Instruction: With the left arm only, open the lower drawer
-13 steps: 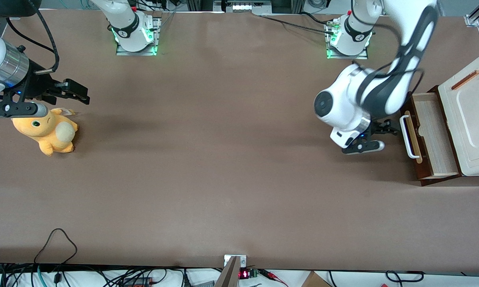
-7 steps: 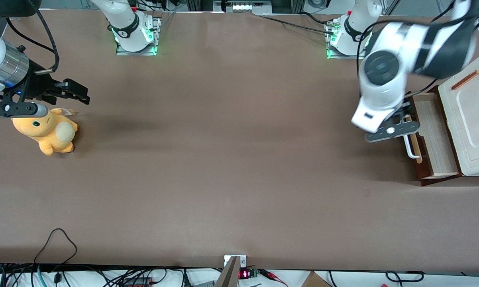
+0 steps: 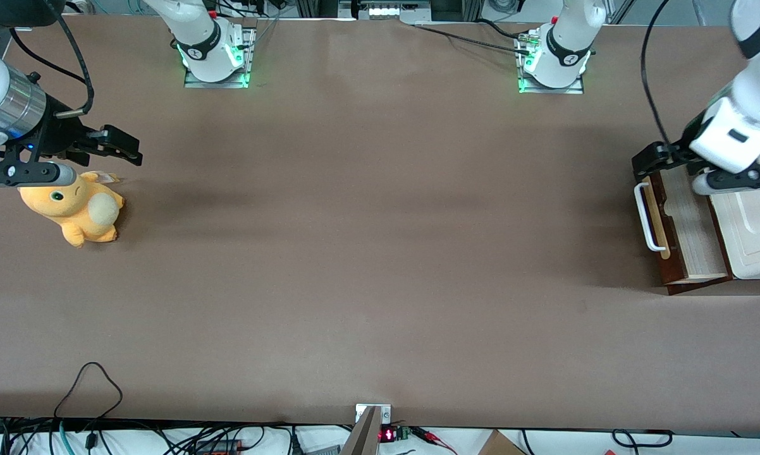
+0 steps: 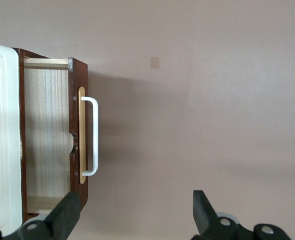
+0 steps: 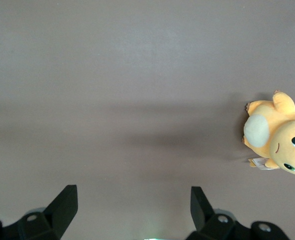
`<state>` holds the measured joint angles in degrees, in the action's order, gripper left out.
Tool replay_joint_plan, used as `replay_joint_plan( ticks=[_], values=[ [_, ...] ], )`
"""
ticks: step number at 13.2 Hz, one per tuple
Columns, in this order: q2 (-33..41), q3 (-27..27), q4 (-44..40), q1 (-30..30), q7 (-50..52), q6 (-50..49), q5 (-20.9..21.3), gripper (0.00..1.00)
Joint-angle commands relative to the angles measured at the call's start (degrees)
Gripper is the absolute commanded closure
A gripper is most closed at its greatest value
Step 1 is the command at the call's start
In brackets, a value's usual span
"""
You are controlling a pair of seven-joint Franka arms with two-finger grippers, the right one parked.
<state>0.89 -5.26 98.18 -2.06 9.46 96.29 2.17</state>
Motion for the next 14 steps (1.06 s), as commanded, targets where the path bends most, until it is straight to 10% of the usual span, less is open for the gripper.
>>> replay_joint_plan(
  ticks=[1, 14],
  values=[
    [0.08, -0.11, -2.29, 0.12, -1.55, -1.99, -1.38, 0.0],
    [-0.01, -0.11, -3.17, 0.12, -0.85, -2.25, -3.31, 0.0]
  ],
)
